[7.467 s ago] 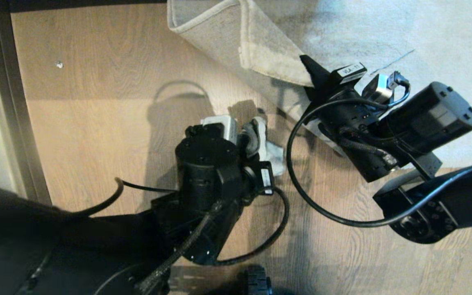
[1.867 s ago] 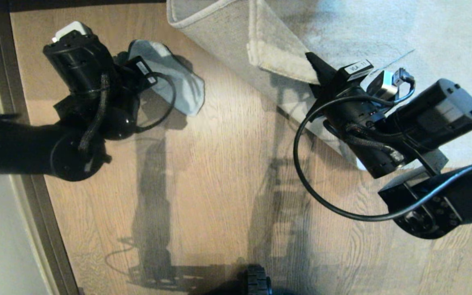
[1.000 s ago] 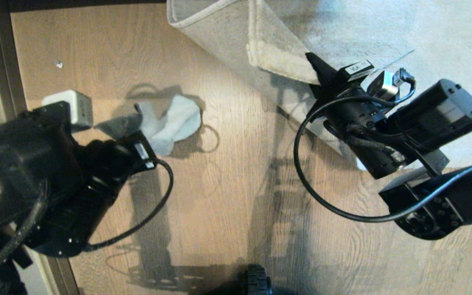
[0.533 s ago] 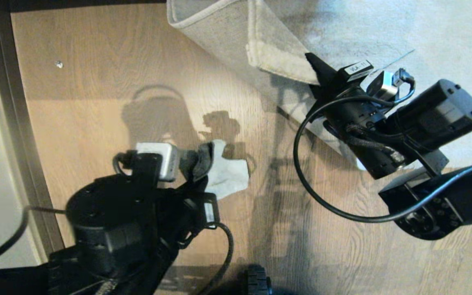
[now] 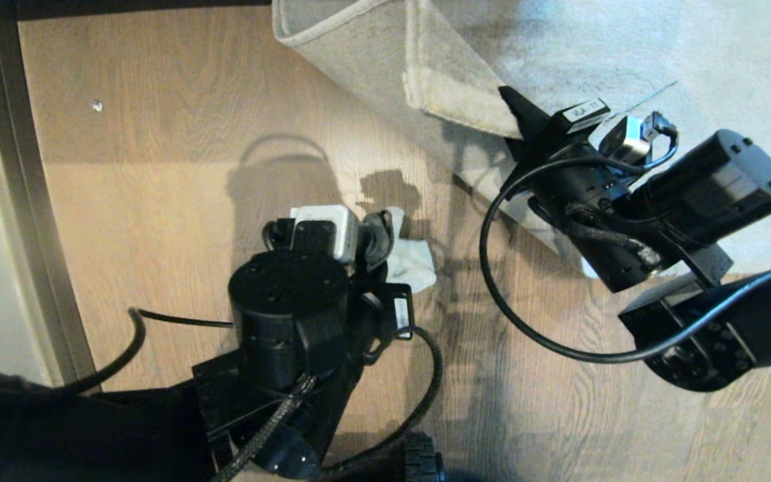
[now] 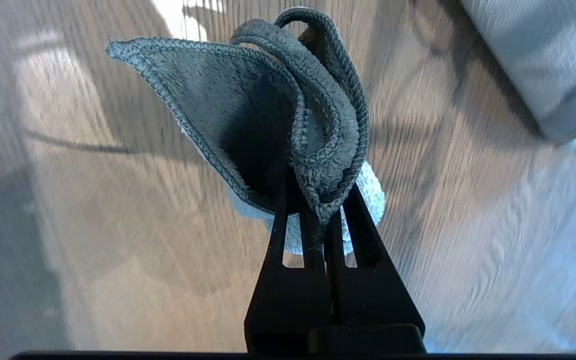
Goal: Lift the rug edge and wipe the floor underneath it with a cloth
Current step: Wipe the floor under the carpet with a rag
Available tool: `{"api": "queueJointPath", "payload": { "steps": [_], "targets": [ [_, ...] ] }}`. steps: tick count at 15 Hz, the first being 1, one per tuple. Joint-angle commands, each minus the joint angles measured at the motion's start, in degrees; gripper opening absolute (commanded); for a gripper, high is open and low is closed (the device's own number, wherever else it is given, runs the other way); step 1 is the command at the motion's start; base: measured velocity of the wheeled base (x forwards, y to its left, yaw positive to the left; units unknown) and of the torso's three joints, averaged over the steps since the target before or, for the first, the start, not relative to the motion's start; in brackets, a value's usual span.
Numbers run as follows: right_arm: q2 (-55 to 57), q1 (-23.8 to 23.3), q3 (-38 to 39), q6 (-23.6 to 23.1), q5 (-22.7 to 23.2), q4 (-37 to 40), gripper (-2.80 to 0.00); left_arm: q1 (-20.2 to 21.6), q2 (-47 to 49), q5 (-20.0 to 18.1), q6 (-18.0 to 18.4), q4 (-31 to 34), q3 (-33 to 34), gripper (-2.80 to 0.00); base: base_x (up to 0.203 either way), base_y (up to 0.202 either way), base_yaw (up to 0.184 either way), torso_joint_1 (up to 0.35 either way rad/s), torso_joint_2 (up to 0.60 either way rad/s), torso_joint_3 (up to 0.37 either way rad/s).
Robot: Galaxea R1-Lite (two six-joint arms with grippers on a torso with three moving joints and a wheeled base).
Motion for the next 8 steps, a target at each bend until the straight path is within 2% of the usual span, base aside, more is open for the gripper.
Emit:
{"api": "queueJointPath", "payload": {
  "steps": [1,8],
  "targets": [
    [0.0,0.0,0.2,0.3,1.0,-2.8,-2.8,2.6,1.6,0.2,0.0,-0.3,-2.4,-2.8,0.0,0.0,0.0,0.0,0.0,0.0],
    [0.0,0.1,0.1,0.2,1.4,-2.8,-2.8,13.8,1.3,0.1,0.2,-0.3,-10.8,-2.8,0.0,0.0,0.0,0.0,0.0,0.0]
  ]
}}
